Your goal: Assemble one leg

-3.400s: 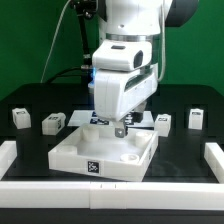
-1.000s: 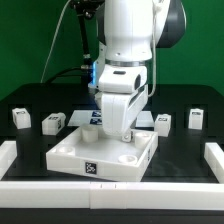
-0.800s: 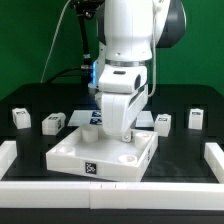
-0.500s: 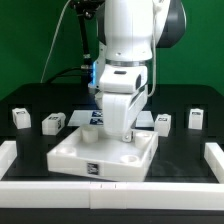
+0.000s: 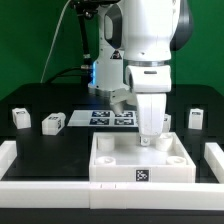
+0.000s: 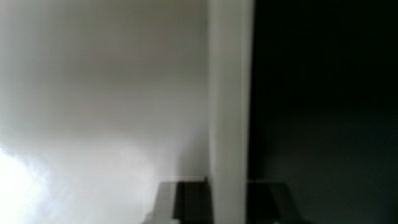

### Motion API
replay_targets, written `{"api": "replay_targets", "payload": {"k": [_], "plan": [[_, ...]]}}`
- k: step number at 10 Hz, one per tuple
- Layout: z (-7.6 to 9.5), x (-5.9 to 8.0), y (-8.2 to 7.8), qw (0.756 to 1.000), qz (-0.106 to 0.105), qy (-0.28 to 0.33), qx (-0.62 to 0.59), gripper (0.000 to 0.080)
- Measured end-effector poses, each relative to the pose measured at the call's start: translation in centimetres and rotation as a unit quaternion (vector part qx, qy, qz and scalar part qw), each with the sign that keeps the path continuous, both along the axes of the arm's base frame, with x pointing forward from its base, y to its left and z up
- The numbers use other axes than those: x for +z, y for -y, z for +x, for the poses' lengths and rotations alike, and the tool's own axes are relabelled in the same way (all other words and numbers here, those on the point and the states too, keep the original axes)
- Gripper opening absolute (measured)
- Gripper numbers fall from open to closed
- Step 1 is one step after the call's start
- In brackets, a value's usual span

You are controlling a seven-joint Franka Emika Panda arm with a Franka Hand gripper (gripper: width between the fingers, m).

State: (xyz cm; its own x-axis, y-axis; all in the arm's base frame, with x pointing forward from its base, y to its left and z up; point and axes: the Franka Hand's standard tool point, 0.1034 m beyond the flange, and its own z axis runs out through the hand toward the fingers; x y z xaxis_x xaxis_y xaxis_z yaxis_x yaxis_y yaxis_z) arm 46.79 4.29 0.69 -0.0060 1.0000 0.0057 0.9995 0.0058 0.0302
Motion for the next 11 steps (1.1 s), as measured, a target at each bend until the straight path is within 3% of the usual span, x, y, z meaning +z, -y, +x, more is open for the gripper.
{"api": "replay_targets", "payload": {"k": [3, 7, 11], "plan": [[0.3, 0.0, -0.4, 1.0, -0.001, -0.003, -0.016, 0.0058], [3.0, 0.1, -3.5, 1.0, -0.014, -0.018, 0.002, 0.0059], [3.1, 0.0, -4.6, 1.0, -0.014, -0.017, -0.002, 0.0059]]}}
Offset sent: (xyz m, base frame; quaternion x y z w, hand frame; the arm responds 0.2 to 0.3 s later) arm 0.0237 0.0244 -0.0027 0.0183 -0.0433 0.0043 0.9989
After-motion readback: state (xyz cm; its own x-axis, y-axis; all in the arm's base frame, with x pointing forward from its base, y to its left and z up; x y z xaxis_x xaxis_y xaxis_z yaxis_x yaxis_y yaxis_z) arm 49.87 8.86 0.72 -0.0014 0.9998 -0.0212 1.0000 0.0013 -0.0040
